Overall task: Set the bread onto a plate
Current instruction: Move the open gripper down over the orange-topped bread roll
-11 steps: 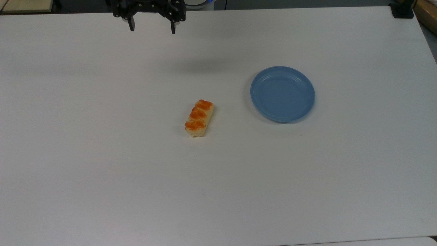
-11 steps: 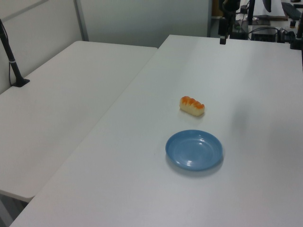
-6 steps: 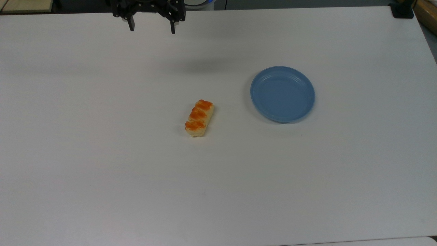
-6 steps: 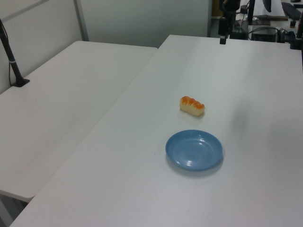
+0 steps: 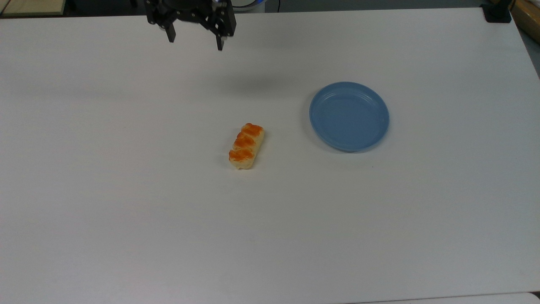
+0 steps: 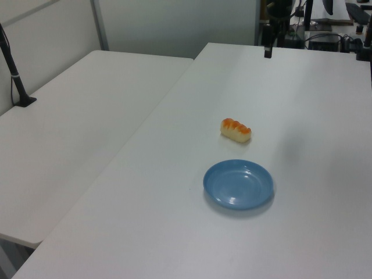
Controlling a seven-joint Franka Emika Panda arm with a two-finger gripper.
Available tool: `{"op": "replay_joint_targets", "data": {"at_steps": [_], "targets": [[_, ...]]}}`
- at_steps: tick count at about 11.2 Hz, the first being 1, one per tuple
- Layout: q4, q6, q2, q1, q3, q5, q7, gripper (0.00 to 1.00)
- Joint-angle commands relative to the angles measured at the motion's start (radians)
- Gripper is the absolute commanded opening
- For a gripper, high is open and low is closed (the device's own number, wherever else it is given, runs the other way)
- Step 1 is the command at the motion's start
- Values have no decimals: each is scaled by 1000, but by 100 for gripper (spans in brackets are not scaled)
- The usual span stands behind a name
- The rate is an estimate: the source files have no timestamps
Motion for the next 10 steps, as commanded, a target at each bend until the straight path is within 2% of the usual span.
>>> {"op": "replay_joint_targets", "data": {"at_steps": [1,4,6,8,10], "targets": [[-11,76,52,10,20,18,173,100],[-10,138,130,34,21,30,216,100],[-11,189,189,37,41,53,276,100],[-10,261,256,62,44,53,326,100],[-10,295,313,69,44,43,320,100]]}}
